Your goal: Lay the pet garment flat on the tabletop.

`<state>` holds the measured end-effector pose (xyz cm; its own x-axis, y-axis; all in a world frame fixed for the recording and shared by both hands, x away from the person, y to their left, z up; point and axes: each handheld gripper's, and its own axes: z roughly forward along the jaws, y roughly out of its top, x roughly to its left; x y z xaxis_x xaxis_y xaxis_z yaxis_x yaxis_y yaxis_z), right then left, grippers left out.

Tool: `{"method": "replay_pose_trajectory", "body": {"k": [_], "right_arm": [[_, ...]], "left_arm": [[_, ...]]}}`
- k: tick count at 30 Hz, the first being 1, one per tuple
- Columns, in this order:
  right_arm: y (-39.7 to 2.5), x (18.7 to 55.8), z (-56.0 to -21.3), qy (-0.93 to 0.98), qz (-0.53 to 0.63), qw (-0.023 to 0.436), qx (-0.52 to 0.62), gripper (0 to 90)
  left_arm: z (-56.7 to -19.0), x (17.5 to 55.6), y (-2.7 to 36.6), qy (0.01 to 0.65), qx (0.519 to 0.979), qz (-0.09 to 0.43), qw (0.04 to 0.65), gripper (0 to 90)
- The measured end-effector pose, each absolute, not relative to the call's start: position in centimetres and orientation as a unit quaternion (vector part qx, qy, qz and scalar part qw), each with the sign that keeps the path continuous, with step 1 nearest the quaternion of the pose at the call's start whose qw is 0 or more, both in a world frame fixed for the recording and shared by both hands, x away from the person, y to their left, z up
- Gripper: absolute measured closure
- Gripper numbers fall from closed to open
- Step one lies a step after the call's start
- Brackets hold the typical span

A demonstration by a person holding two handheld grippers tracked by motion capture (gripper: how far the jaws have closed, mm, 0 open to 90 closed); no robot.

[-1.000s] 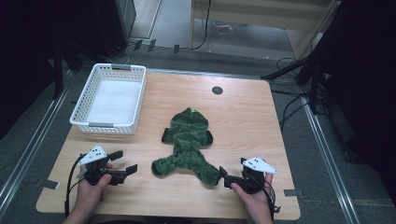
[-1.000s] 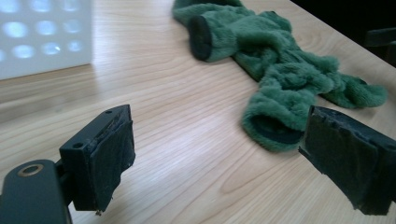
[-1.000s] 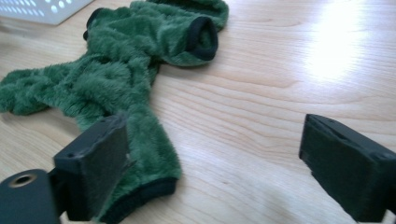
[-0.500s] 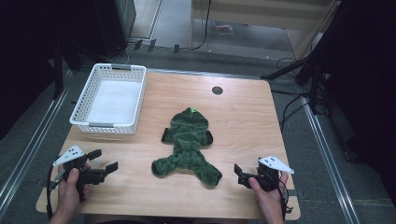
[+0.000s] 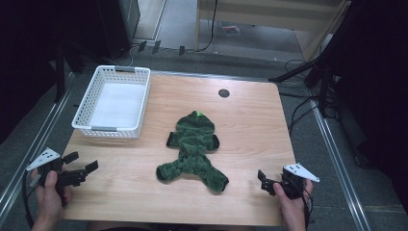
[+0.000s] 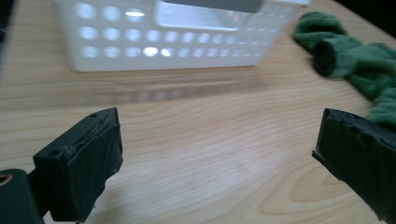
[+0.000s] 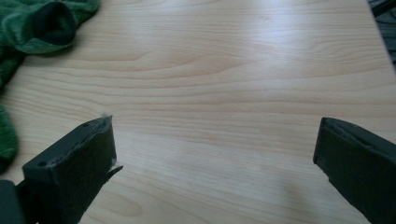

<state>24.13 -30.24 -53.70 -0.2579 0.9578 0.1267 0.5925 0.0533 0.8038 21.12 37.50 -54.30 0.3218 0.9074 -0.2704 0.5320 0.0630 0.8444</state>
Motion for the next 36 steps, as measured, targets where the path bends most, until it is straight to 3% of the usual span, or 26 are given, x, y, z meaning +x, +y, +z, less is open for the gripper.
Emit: {"method": "replay_pose_trajectory", "body": {"k": [9,36], "right_arm": [[-33.0,23.6,-54.4,0.673,0.388,0.235,0.584,0.0],[-32.4,24.1,-54.8,0.673,0.376,0.25,0.586,2.3]], "left_arm": [[-54.4,20.6,40.8,0.573,0.632,0.215,0.476,1.0],[-55.4,21.3,40.0,0.559,0.658,0.207,0.46,1.2]]}}
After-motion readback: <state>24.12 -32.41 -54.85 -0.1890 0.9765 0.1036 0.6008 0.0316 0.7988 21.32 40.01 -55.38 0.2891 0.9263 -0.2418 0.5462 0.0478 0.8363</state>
